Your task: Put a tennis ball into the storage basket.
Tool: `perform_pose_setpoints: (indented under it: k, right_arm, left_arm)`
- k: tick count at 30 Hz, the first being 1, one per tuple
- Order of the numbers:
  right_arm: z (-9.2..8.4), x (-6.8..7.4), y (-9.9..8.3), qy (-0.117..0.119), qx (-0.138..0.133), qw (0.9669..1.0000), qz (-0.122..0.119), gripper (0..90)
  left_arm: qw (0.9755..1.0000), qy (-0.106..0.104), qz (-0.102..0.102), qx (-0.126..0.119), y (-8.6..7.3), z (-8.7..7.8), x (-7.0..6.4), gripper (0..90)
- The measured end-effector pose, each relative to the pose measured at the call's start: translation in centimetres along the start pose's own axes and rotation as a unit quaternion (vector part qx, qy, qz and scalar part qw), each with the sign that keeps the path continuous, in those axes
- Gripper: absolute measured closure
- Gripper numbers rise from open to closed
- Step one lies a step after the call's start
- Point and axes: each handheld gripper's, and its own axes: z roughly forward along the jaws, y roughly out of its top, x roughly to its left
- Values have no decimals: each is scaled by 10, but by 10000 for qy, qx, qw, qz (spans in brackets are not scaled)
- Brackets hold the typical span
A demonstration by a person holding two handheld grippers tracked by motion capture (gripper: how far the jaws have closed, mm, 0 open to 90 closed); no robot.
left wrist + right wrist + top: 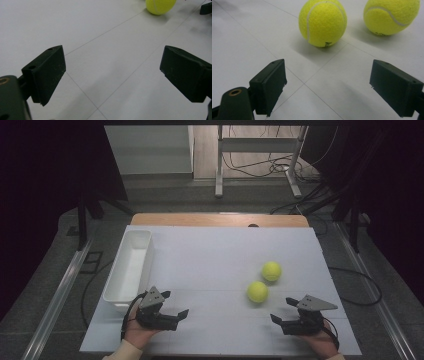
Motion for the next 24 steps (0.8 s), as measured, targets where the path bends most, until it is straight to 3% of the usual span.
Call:
perform_pose_setpoints:
  k: [8, 24]
  right_arm:
    - [3, -3, 3, -32, -23, 10000, 64, 138]
    - [6, -1, 5, 3, 6, 10000, -26, 138]
  left_arm:
    - [9999, -45, 78, 67, 7, 7, -5, 74]
    - [9998, -139, 147, 92, 19, 15, -9, 75]
